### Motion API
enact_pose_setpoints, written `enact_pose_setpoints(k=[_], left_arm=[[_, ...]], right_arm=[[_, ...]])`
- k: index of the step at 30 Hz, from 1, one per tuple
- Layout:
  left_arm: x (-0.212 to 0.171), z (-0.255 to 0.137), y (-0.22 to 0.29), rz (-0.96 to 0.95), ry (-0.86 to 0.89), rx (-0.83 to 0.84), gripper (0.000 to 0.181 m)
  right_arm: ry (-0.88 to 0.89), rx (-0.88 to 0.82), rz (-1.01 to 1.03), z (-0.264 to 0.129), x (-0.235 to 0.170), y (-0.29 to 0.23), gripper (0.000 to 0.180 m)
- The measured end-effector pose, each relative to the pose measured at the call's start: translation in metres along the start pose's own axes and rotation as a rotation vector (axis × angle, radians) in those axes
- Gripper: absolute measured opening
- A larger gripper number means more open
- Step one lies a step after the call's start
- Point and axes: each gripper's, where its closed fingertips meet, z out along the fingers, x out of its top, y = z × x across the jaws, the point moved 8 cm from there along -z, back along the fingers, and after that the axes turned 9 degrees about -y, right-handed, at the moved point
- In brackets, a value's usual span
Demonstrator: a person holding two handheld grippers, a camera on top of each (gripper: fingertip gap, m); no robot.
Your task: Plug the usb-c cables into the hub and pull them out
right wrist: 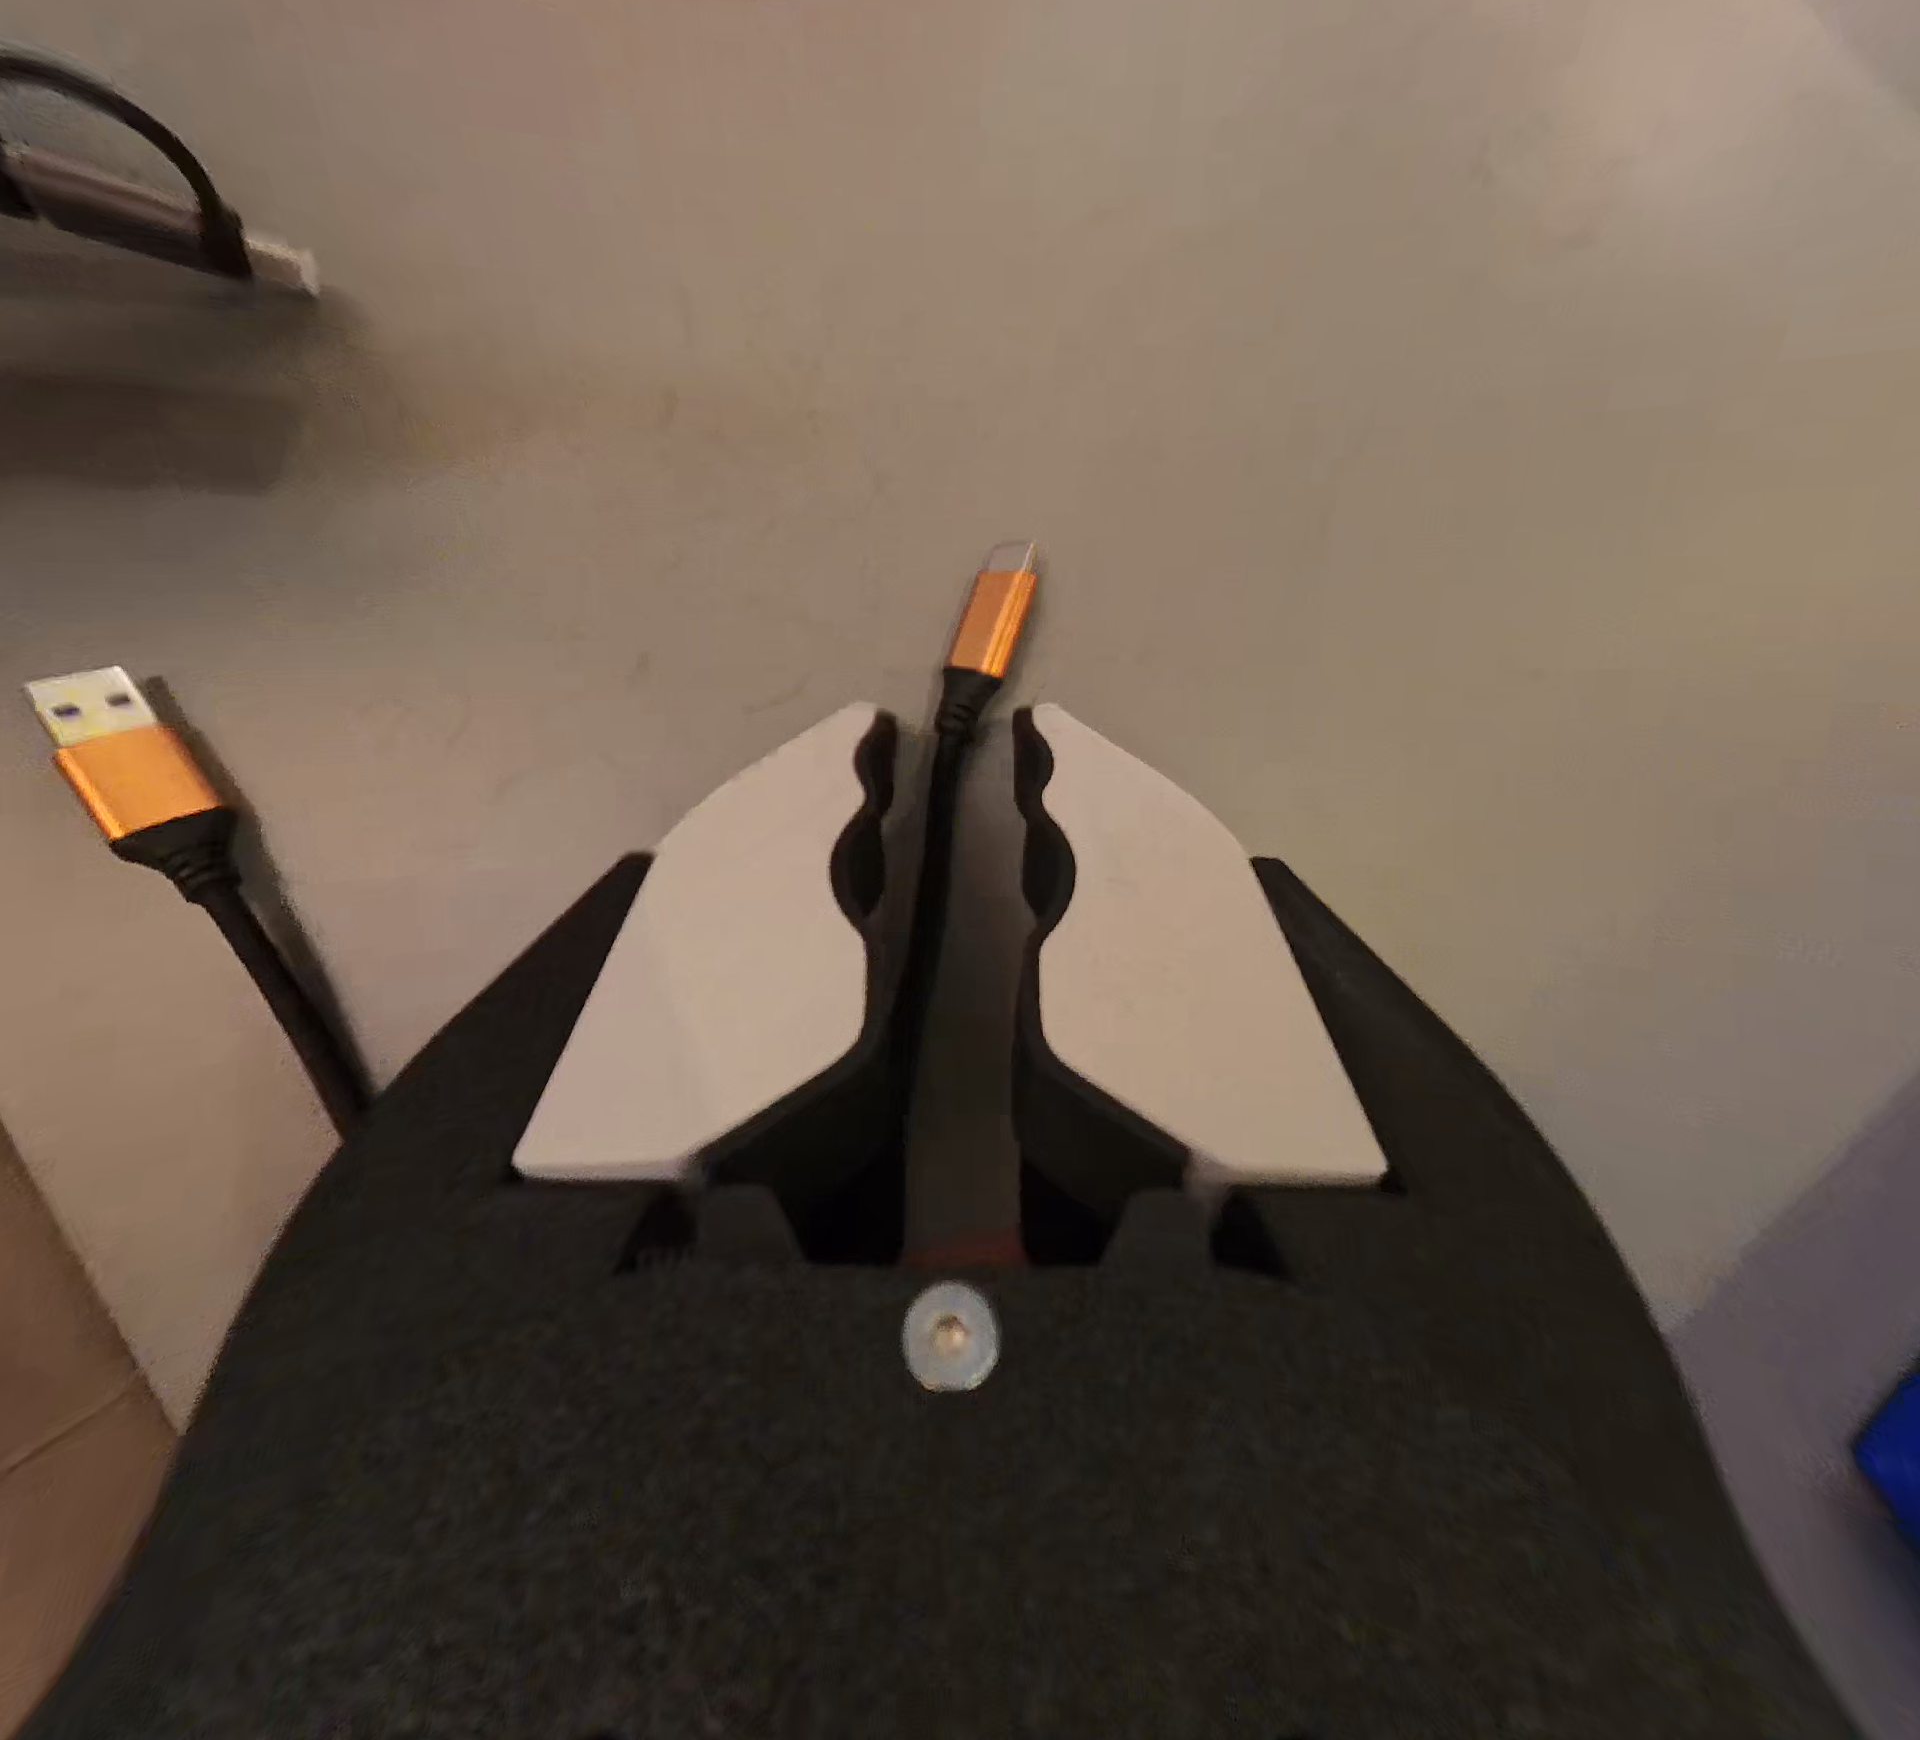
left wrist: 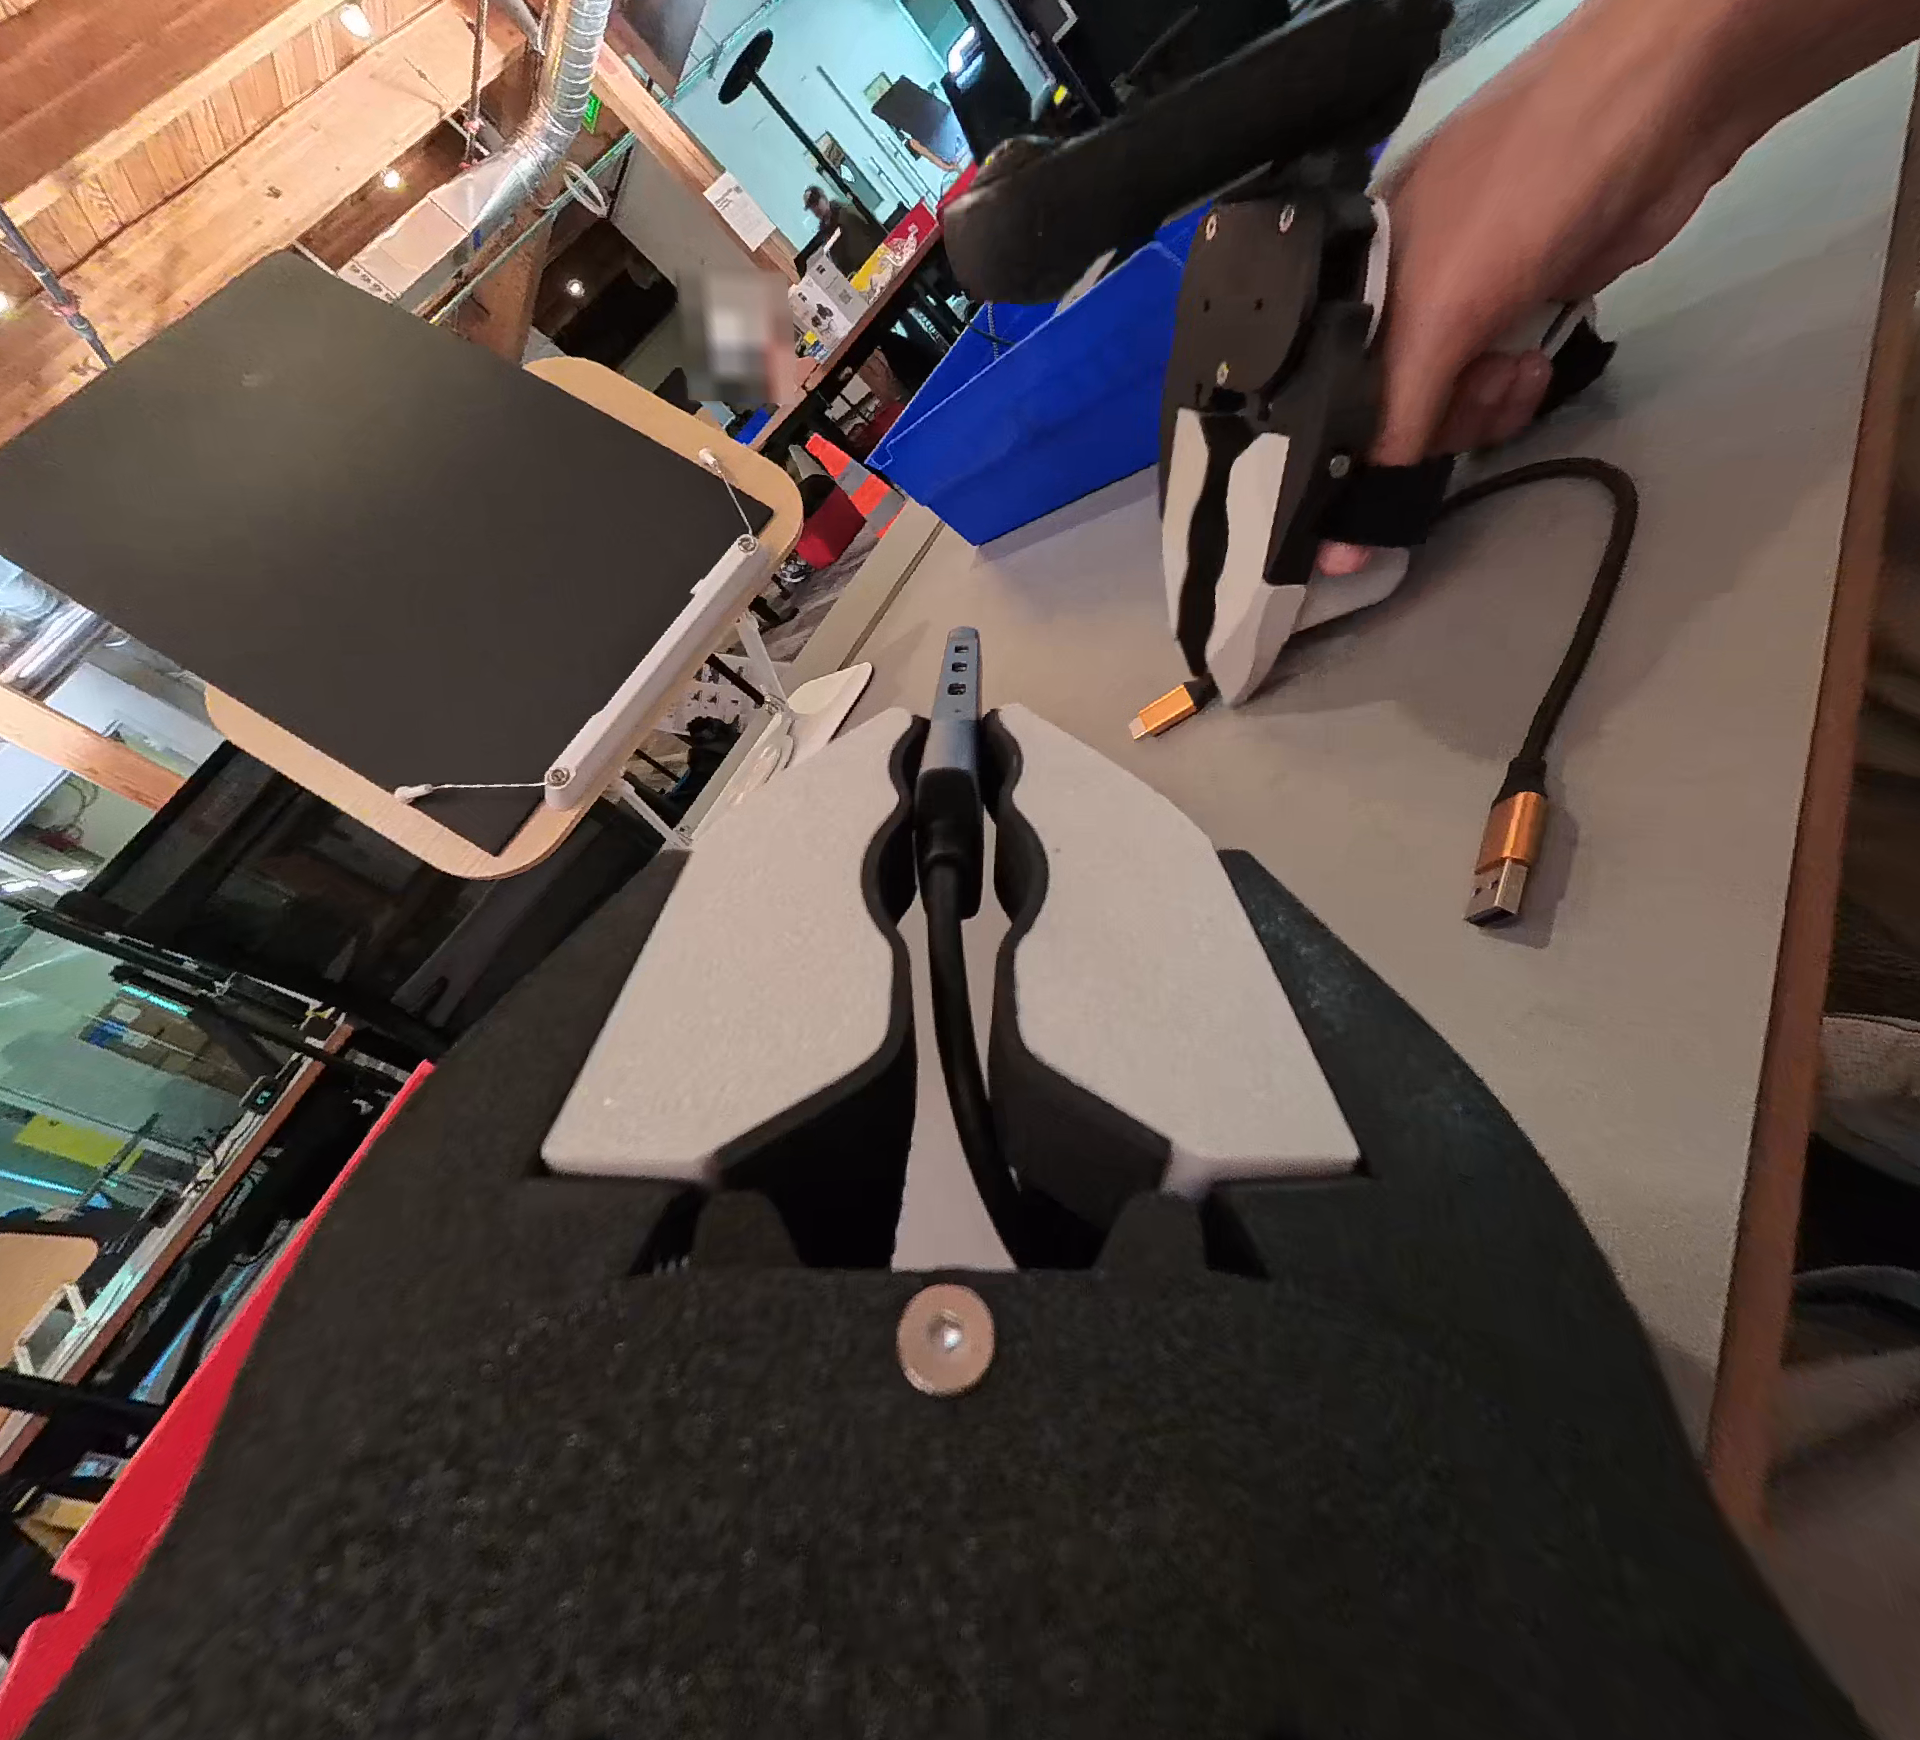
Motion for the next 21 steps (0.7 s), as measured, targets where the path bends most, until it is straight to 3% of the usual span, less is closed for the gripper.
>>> enact_pose_setpoints(k=[2,6,12,16,21], left_arm=[[0.000,0.001,0.001,0.015,0.002,-0.002,0.009],[0.002,0.002,0.007,0.087,0.002,0.002,0.009],[0.004,0.009,0.014,0.223,-0.008,0.044,0.009],[0.009,0.018,0.021,0.309,-0.027,0.056,0.009],[0.017,0.028,0.028,0.481,-0.055,0.121,0.009]], right_arm=[[0.002,0.005,0.010,0.001,0.000,0.000,0.009],[-0.008,0.082,0.042,0.000,-0.001,0.002,0.007],[0.114,0.573,0.208,-0.045,0.010,-0.009,0.006],[0.147,0.712,0.169,-0.079,0.023,-0.027,0.006],[0.105,0.781,0.157,-0.085,0.024,-0.041,0.007]])
